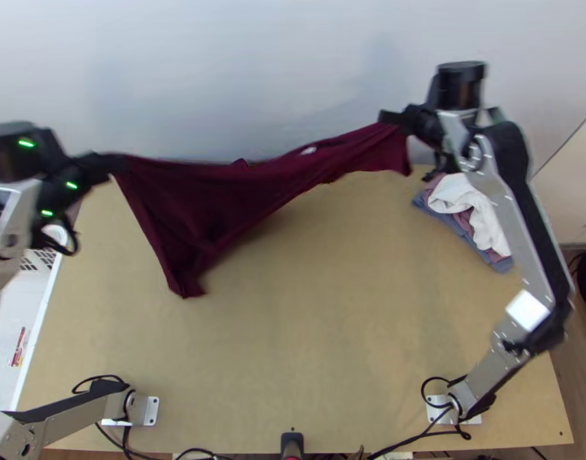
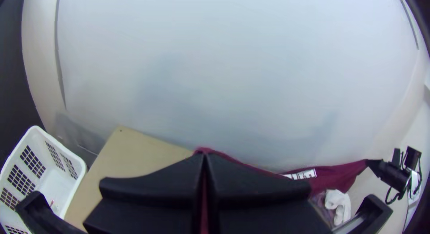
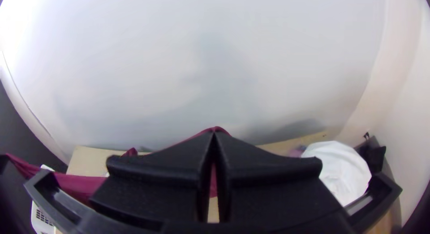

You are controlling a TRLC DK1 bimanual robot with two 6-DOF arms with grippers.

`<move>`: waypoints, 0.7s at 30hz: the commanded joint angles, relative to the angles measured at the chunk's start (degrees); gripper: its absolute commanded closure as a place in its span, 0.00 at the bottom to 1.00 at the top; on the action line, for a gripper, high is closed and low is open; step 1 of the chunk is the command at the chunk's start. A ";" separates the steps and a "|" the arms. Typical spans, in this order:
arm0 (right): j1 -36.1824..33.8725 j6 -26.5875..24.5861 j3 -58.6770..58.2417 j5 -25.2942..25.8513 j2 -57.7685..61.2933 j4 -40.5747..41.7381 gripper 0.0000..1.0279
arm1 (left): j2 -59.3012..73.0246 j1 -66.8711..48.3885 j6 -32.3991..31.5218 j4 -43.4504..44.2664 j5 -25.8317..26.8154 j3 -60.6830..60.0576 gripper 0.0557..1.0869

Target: Fold the t-shirt

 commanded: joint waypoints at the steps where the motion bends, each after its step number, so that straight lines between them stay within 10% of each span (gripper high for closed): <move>1: 0.43 -5.52 -0.05 5.43 -10.28 1.22 0.97 | 1.08 5.34 -0.09 -0.44 -0.33 13.84 0.96; 21: 1.40 -26.61 -2.77 18.61 -32.61 12.82 0.97 | -13.34 1.74 8.35 -0.62 0.46 26.06 0.96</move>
